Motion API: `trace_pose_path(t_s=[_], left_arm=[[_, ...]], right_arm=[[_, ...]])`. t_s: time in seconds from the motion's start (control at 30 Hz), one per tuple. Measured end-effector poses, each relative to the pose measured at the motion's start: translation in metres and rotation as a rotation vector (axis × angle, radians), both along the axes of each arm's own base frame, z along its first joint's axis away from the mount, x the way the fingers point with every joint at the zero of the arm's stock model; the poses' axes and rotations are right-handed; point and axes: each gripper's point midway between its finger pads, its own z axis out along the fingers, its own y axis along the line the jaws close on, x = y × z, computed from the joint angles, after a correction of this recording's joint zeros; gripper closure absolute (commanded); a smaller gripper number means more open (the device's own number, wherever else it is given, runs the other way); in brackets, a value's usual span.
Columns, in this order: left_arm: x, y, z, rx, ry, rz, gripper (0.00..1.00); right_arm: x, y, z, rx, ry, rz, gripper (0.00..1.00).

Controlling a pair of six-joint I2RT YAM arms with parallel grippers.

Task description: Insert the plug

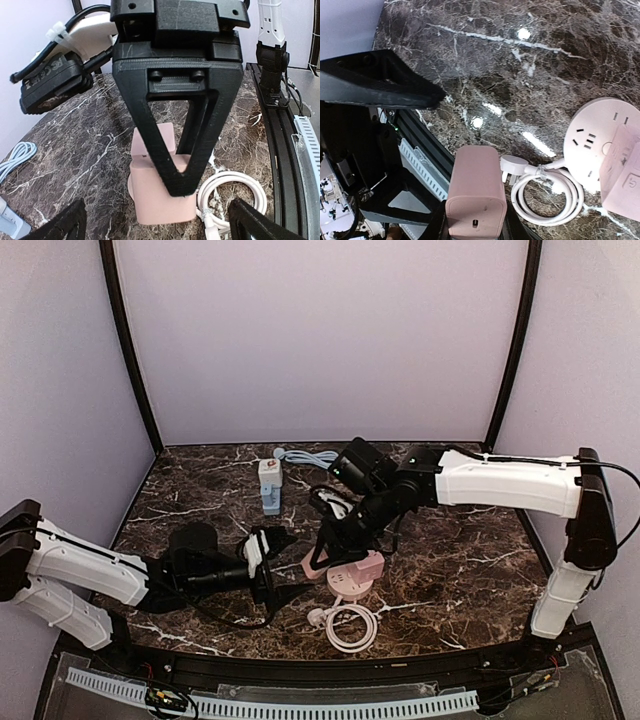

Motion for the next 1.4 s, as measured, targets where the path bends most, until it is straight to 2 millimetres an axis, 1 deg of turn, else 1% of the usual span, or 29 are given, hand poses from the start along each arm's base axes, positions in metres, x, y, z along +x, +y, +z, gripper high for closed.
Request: trace_pose_path(t_s=[0.2,0.3,0.43,0.67,0.87,1.07,1.23,1.4], left_arm=[[0.003,0.012,0.005,-0.032,-0.013,0.05,0.01],[0.016,0.021,0.013,-0.058,-0.02,0.145,0.01],[0.032,0.037,0.027,-0.107,-0.035,0.275,0.01],[0.05,0.063,0.032,-0.136,-0.052,0.45,0.01],[0.061,0.08,0.032,-0.151,-0.05,0.562,0.01],[0.068,0.091,0.033,-0.167,-0.044,0.631,0.01],[0.072,0.1,0.029,-0.17,-0.033,0.672,0.01],[0.073,0.103,0.03,-0.178,-0.029,0.685,0.01]], right_arm=[[0.011,-0.017,-0.012,-0.104,-0.053,-0.056,1.0],[0.018,-0.027,-0.016,-0.161,-0.088,-0.093,1.0],[0.025,-0.037,-0.019,-0.221,-0.116,-0.126,1.0],[0.036,-0.038,-0.029,-0.295,-0.144,-0.16,1.0],[0.037,-0.038,-0.044,-0.373,-0.158,-0.16,1.0],[0.034,-0.042,-0.055,-0.437,-0.172,-0.161,1.0],[0.034,-0.045,-0.062,-0.479,-0.175,-0.172,1.0],[0.034,-0.046,-0.071,-0.511,-0.171,-0.177,1.0]])
